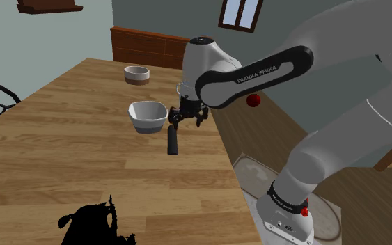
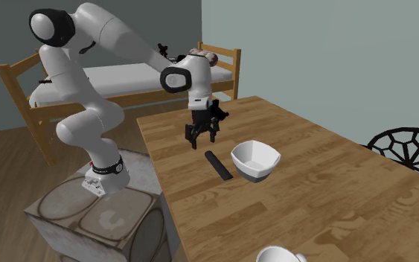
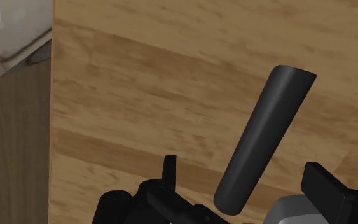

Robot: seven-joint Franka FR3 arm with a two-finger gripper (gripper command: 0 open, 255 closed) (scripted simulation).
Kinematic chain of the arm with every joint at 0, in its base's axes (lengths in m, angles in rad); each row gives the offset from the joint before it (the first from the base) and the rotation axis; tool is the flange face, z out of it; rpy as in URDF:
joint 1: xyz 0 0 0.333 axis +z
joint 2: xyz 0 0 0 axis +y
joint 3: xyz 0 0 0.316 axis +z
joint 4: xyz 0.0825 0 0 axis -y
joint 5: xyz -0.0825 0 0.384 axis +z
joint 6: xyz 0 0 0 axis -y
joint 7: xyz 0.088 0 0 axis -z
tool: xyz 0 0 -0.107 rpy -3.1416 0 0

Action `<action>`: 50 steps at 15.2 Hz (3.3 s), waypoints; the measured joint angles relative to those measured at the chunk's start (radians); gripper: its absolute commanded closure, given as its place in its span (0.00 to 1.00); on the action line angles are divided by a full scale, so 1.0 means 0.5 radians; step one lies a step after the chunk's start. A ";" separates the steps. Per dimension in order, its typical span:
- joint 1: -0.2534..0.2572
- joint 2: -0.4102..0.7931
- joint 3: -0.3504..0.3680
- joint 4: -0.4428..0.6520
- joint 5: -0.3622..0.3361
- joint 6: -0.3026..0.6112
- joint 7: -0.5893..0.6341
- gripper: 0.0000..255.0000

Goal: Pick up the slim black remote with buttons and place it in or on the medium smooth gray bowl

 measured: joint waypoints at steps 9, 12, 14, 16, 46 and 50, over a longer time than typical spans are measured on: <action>-0.258 0.630 0.238 0.234 -0.544 0.323 0.866 0.00; -0.273 0.708 0.233 0.216 -0.639 0.397 0.938 0.00; -0.278 0.758 0.227 0.209 -0.701 0.437 0.984 0.00; -0.280 0.774 0.224 0.209 -0.721 0.449 0.997 0.00; -0.253 0.471 0.206 0.321 -0.365 0.121 0.684 1.00; -0.241 0.410 0.194 0.371 -0.306 0.023 0.631 1.00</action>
